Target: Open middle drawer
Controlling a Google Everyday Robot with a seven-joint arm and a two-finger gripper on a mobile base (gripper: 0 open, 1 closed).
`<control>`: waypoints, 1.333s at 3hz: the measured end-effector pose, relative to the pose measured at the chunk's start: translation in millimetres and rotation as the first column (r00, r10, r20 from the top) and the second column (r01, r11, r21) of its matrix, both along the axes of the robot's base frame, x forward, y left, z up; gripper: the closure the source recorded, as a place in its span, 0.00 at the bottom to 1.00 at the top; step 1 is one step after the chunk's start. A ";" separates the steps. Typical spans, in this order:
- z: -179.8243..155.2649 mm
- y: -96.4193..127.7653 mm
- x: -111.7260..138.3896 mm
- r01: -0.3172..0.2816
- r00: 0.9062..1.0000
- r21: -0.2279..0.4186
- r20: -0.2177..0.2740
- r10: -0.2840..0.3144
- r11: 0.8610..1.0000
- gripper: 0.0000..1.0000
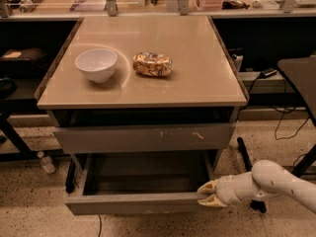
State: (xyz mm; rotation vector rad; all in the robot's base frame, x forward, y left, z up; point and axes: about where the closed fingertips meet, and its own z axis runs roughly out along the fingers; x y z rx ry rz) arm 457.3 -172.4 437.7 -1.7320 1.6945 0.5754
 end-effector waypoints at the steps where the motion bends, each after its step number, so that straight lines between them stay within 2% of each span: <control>1: 5.7 33.0 -19.2 -0.060 0.998 -0.007 -0.003 0.060 0.998 0.12; 2: 1.1 49.0 -42.7 -0.098 0.995 -0.004 -0.030 0.098 0.995 0.00; 4: -14.9 52.7 -26.5 -0.094 0.994 -0.006 -0.047 0.094 0.996 0.00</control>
Offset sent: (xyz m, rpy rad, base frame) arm -0.0129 0.0222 0.0038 -0.0051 0.0019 0.0403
